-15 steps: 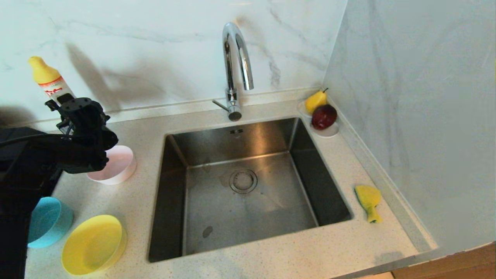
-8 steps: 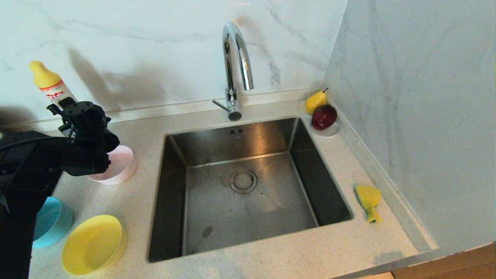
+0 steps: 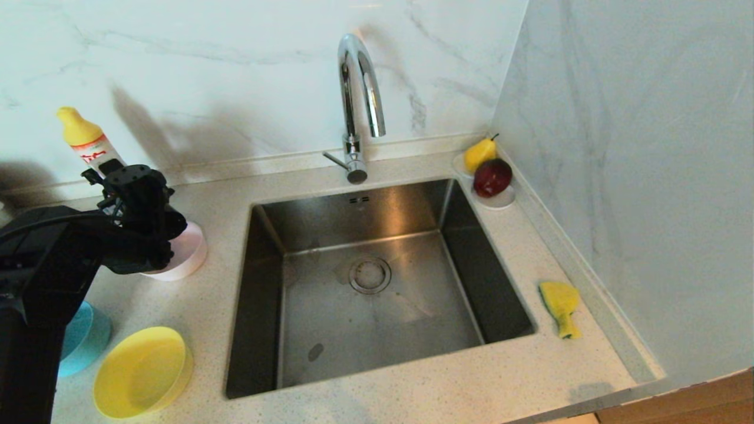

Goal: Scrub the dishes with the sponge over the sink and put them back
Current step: Place the dish soap on the table

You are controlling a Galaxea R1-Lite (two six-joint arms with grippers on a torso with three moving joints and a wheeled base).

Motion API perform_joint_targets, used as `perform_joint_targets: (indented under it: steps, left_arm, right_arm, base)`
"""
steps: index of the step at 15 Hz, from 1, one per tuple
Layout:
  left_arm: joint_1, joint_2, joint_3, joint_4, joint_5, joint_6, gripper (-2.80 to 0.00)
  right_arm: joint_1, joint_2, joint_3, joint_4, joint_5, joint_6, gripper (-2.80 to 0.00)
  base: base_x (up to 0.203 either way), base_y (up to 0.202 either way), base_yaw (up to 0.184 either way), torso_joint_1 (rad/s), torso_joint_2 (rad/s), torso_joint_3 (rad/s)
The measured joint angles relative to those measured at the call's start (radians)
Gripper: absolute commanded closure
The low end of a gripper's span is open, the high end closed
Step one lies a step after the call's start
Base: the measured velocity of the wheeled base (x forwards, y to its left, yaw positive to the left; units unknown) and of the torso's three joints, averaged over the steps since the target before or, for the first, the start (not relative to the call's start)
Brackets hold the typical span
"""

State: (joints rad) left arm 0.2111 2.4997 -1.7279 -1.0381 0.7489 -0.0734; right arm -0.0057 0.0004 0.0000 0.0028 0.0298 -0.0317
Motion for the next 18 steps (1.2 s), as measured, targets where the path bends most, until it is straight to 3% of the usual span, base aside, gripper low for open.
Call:
perform_joint_targets:
  steps: [6,7,18]
  left_arm:
    - [0.002,0.013,0.003,0.001,-0.001,0.002,0.00]
    - [0.002,0.013,0.002,0.001,0.000,0.003,-2.80]
    - [0.001,-0.037,0.011,0.002,0.000,0.002,-2.80]
  right_arm:
    - [0.000,0.000,0.000,0.000,0.000,0.000,0.00]
    - [0.000,0.000,0.000,0.000,0.000,0.000,0.00]
    - [0.000,0.000,0.000,0.000,-0.001,0.000,0.00]
  base:
    - [0.000,0.000,0.000,0.000,0.00,0.000]
    - [0.000,0.000,0.000,0.000,0.00,0.000]
    - [0.000,0.000,0.000,0.000,0.00,0.000]
